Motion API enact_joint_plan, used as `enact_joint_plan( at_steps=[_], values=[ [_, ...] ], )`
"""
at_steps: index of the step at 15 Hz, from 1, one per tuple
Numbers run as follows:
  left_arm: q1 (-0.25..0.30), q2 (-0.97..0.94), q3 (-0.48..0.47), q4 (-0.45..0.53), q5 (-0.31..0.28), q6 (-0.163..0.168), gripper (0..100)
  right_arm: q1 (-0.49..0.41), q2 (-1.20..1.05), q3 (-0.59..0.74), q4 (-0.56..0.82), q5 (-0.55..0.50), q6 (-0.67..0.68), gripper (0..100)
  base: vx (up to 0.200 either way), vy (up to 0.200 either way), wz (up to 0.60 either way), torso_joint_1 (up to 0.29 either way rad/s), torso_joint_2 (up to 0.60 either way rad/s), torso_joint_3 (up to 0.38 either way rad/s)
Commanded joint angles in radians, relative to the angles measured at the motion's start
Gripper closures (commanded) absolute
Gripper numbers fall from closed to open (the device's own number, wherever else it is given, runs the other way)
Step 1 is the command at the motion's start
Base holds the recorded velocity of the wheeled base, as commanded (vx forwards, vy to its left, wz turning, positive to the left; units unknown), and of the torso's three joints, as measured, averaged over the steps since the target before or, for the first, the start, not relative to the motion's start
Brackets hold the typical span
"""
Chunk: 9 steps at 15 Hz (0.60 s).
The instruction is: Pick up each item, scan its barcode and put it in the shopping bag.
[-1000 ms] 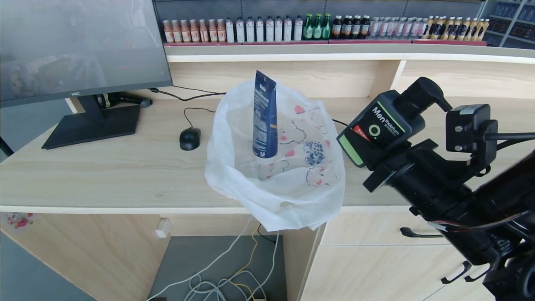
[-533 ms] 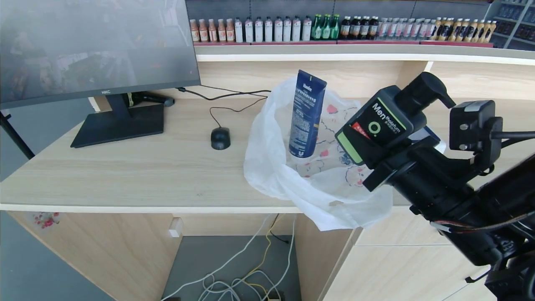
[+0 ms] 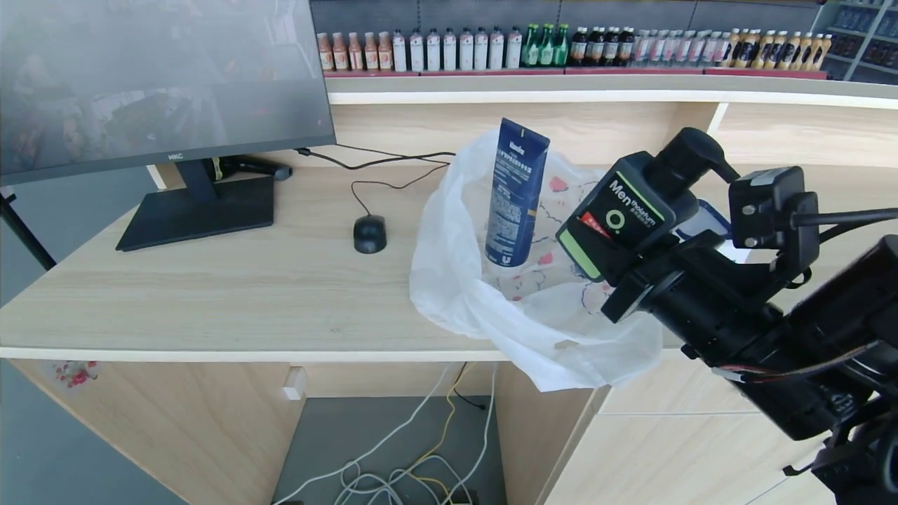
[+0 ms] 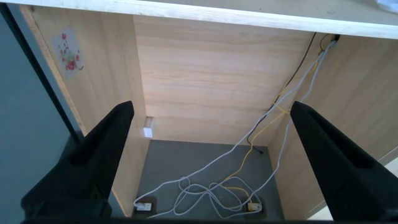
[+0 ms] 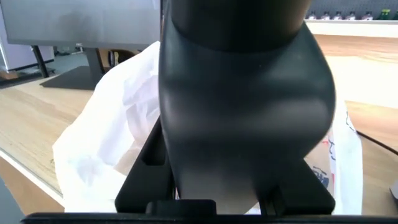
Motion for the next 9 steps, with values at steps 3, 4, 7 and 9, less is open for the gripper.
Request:
enact_joint_plan(
  at_steps=[3, 4, 7, 9],
  values=[
    [0.001, 0.0, 0.0, 0.0, 0.0, 0.0, 0, -0.003, -0.005, -0.188, 0.211, -0.021, -0.001, 100, 0.0, 0.0, 0.0, 0.0, 0.0, 0.0],
    [-0.001, 0.0, 0.0, 0.0, 0.0, 0.0, 0, -0.003, 0.0, -0.241, 0.276, -0.044, -0.001, 100, 0.0, 0.0, 0.0, 0.0, 0.0, 0.0],
    [0.001, 0.0, 0.0, 0.0, 0.0, 0.0, 0, -0.034, 0.043, -0.282, 0.343, -0.119, 0.001, 100, 0.0, 0.0, 0.0, 0.0, 0.0, 0.0],
    [0.001, 0.0, 0.0, 0.0, 0.0, 0.0, 0, -0.048, 0.073, -0.284, 0.343, -0.14, -0.001, 100, 0.0, 0.0, 0.0, 0.0, 0.0, 0.0]
  ],
)
